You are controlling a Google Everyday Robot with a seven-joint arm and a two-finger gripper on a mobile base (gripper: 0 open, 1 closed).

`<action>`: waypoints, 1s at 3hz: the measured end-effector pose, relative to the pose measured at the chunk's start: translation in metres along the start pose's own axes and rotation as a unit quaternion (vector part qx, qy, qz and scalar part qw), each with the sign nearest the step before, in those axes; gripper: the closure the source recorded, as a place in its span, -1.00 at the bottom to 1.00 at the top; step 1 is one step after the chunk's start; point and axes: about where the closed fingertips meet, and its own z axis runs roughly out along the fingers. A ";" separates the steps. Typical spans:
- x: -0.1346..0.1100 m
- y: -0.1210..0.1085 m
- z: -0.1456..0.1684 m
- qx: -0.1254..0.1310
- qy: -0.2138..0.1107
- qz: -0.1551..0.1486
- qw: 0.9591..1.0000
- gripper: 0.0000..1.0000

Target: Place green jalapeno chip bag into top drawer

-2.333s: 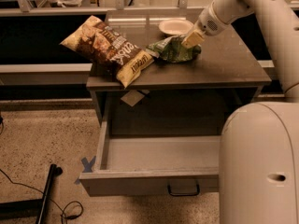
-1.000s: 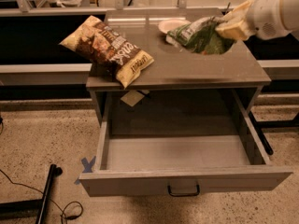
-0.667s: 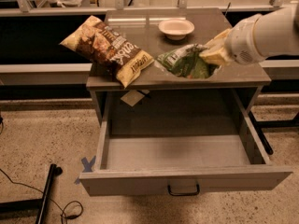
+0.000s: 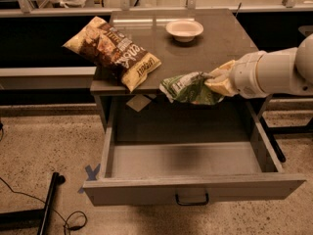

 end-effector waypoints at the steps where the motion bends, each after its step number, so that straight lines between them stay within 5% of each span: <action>1: 0.017 0.019 -0.001 -0.043 -0.040 0.013 0.998 1.00; 2: 0.054 0.052 -0.025 -0.098 -0.078 -0.003 0.992 1.00; 3: 0.094 0.073 -0.040 -0.129 -0.075 -0.018 0.989 1.00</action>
Offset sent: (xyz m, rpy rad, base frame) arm -0.1161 -0.0634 -0.0761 0.1481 0.0553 0.3897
